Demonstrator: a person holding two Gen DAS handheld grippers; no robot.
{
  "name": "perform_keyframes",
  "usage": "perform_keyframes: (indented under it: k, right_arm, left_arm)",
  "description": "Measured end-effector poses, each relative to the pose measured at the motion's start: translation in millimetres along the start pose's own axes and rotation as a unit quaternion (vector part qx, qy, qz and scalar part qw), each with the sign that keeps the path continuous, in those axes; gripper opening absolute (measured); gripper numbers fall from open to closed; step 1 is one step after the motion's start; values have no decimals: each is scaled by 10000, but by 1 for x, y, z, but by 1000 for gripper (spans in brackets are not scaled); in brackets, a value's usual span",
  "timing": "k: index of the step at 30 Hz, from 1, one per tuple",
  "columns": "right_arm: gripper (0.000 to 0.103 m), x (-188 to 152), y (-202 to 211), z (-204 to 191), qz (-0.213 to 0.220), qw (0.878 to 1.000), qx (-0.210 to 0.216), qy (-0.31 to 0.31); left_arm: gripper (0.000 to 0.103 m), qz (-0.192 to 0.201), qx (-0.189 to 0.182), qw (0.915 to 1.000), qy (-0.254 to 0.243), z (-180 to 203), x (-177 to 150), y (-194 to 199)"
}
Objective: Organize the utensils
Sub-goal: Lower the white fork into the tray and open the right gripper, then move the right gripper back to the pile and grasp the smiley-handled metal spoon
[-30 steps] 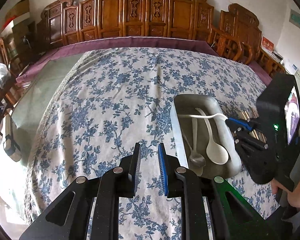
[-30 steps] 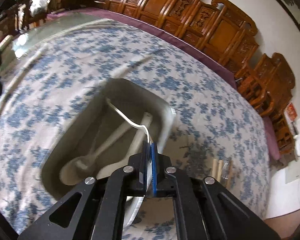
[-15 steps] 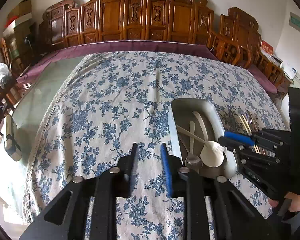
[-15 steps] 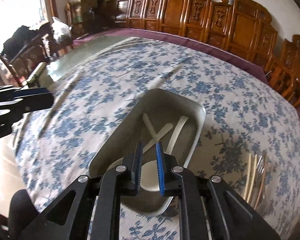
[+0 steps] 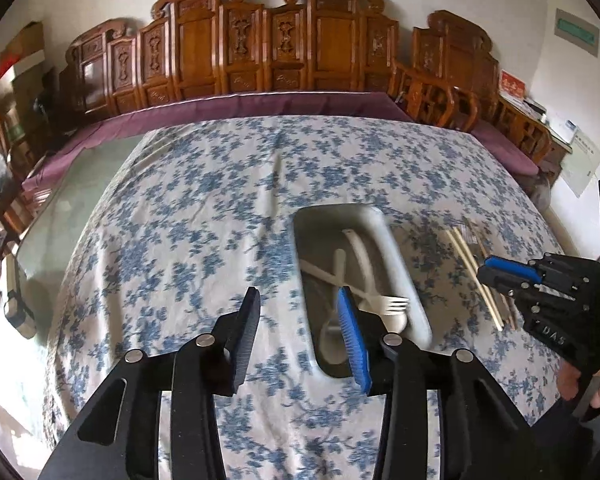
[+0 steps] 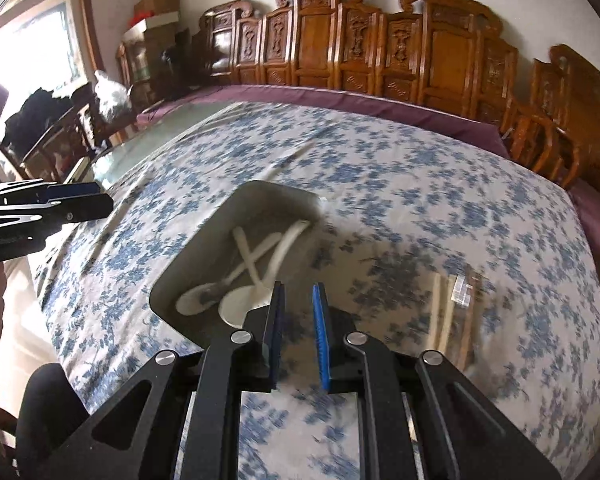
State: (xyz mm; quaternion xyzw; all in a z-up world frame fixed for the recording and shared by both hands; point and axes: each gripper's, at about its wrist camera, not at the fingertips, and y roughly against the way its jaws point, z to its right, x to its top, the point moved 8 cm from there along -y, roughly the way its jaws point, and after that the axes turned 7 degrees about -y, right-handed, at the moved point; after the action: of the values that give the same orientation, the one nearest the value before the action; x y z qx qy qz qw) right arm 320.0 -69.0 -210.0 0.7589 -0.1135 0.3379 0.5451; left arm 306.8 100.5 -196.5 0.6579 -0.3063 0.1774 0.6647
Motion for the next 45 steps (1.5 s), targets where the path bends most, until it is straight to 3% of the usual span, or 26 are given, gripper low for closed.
perform_keyframes:
  k: [3, 6, 12, 21, 31, 45]
  right_arm:
    - [18, -9, 15, 24, 107, 9998, -63, -184]
    - [31, -20, 27, 48, 180, 9992, -184, -314]
    - [32, -44, 42, 105, 196, 9970, -465, -587]
    - [34, -66, 46, 173, 193, 9930, -782, -859]
    - [34, -81, -3, 188, -187, 9944, -616, -843]
    - [34, -47, -62, 193, -637, 9949, -470, -619]
  left_arm:
    - [50, 54, -100, 9999, -88, 21, 4, 0]
    - [55, 60, -200, 9996, -168, 42, 6, -2]
    - [59, 26, -366, 9982, -475, 92, 11, -12]
    - [78, -30, -615, 9954, -727, 148, 15, -29]
    - [78, -262, -859, 9926, -819, 193, 5, -65]
    - [78, -506, -908, 9917, -757, 201, -3, -104]
